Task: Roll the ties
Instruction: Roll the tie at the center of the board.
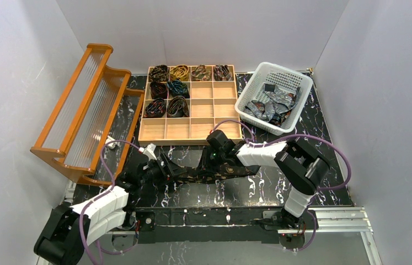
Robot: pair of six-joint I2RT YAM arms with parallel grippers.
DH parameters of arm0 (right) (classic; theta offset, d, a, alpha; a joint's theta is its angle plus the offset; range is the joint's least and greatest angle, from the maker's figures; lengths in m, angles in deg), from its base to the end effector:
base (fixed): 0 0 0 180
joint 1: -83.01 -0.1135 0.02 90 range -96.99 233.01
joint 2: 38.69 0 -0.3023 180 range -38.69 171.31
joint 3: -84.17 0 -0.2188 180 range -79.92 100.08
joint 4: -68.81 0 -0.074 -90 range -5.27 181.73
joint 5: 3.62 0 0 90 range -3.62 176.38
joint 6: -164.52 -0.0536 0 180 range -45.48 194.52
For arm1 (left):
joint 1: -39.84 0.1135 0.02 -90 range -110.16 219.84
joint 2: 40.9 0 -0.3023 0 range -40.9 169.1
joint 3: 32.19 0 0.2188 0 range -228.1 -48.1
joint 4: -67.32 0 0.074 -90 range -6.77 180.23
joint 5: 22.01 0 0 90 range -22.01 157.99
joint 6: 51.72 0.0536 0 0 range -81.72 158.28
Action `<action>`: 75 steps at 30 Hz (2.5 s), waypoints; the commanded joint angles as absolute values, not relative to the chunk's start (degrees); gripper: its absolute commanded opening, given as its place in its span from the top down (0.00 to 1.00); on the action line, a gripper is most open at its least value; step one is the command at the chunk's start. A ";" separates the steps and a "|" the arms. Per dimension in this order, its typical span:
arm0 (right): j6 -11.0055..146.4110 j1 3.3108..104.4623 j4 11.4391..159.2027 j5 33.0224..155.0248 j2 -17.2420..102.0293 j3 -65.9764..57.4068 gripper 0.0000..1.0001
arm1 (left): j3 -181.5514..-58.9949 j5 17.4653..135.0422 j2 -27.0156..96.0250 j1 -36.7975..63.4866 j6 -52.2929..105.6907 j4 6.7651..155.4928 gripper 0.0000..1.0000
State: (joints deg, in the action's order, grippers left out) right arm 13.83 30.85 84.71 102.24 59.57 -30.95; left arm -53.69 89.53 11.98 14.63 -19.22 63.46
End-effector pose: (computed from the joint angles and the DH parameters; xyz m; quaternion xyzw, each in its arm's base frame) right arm 0.1897 0.2681 0.1971 0.0212 0.9296 0.3586 0.0828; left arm 0.1130 -0.0750 0.1834 -0.1405 0.8338 -0.4566 0.2769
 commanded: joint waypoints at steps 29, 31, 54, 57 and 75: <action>16.75 31.08 81.03 104.03 57.92 -30.61 0.62 | -59.00 86.88 14.88 14.80 -15.07 75.12 0.75; 17.56 31.10 80.43 104.04 56.00 -30.53 0.57 | -60.33 86.39 14.21 14.80 -14.72 77.17 0.76; 24.16 31.07 100.11 89.98 56.55 -23.76 0.59 | -80.41 68.89 17.32 14.13 -1.36 109.74 0.73; 24.31 31.09 98.94 89.93 55.10 -23.60 0.57 | -82.79 64.88 18.36 13.33 -0.58 111.99 0.73; 23.99 31.13 100.82 85.19 52.22 -22.97 0.52 | -94.36 38.86 26.86 -3.03 -5.75 123.60 0.73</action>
